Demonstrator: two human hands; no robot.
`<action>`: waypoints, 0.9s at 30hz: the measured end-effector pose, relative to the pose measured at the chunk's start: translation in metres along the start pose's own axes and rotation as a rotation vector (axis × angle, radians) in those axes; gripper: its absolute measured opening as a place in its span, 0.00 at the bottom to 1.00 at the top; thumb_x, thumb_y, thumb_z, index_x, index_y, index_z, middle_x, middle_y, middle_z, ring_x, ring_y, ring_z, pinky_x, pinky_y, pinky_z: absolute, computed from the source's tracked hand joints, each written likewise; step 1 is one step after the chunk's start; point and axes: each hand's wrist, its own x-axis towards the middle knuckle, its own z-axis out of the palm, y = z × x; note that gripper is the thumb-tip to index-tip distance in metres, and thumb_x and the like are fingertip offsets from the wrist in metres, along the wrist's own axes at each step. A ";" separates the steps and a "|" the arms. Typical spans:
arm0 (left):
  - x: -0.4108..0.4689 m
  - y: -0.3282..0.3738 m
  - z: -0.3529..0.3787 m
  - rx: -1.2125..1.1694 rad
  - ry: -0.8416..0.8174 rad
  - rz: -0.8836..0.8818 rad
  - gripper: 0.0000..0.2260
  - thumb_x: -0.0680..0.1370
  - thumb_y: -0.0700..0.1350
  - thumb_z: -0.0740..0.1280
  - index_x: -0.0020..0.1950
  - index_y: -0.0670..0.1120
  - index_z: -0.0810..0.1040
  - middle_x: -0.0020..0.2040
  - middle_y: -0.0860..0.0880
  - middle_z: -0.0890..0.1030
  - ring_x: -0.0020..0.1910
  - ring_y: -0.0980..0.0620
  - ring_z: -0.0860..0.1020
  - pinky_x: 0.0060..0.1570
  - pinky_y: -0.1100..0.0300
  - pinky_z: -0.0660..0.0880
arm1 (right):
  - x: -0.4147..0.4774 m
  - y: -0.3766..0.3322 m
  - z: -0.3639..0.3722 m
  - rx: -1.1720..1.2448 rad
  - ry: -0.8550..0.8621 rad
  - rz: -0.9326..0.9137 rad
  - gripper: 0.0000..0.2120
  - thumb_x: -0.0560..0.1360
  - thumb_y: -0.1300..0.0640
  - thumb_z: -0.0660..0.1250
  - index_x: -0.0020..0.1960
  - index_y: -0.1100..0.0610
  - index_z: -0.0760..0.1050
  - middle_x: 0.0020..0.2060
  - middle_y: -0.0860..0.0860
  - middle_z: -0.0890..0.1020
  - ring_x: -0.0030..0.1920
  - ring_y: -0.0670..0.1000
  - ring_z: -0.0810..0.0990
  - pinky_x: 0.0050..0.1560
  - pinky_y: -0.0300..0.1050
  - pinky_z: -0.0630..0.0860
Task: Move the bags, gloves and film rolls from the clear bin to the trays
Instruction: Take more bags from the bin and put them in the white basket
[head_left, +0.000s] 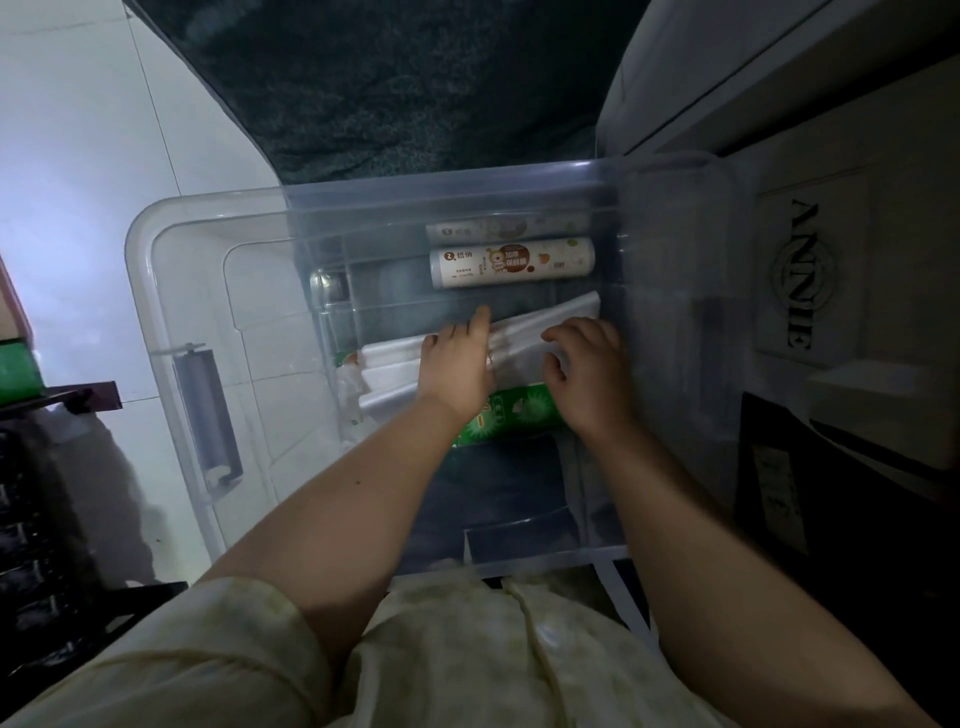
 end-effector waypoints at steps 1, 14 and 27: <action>-0.003 0.001 0.001 0.033 0.000 0.011 0.27 0.71 0.45 0.71 0.69 0.46 0.67 0.57 0.43 0.77 0.58 0.41 0.73 0.56 0.49 0.67 | -0.002 0.000 -0.002 0.001 0.001 -0.004 0.10 0.69 0.66 0.68 0.50 0.62 0.79 0.48 0.58 0.81 0.51 0.61 0.76 0.52 0.56 0.75; -0.015 0.013 0.000 0.024 0.014 0.075 0.15 0.71 0.40 0.70 0.55 0.45 0.70 0.52 0.42 0.80 0.51 0.41 0.76 0.46 0.52 0.68 | -0.021 -0.009 -0.007 0.004 -0.003 -0.022 0.10 0.68 0.67 0.68 0.50 0.62 0.79 0.48 0.59 0.81 0.52 0.62 0.76 0.54 0.58 0.74; -0.110 0.028 -0.146 -0.019 0.288 0.223 0.20 0.70 0.37 0.69 0.61 0.48 0.75 0.53 0.43 0.81 0.51 0.41 0.77 0.41 0.53 0.69 | -0.082 -0.093 -0.121 -0.070 0.199 -0.111 0.09 0.66 0.65 0.71 0.45 0.60 0.78 0.42 0.56 0.80 0.46 0.61 0.76 0.45 0.52 0.73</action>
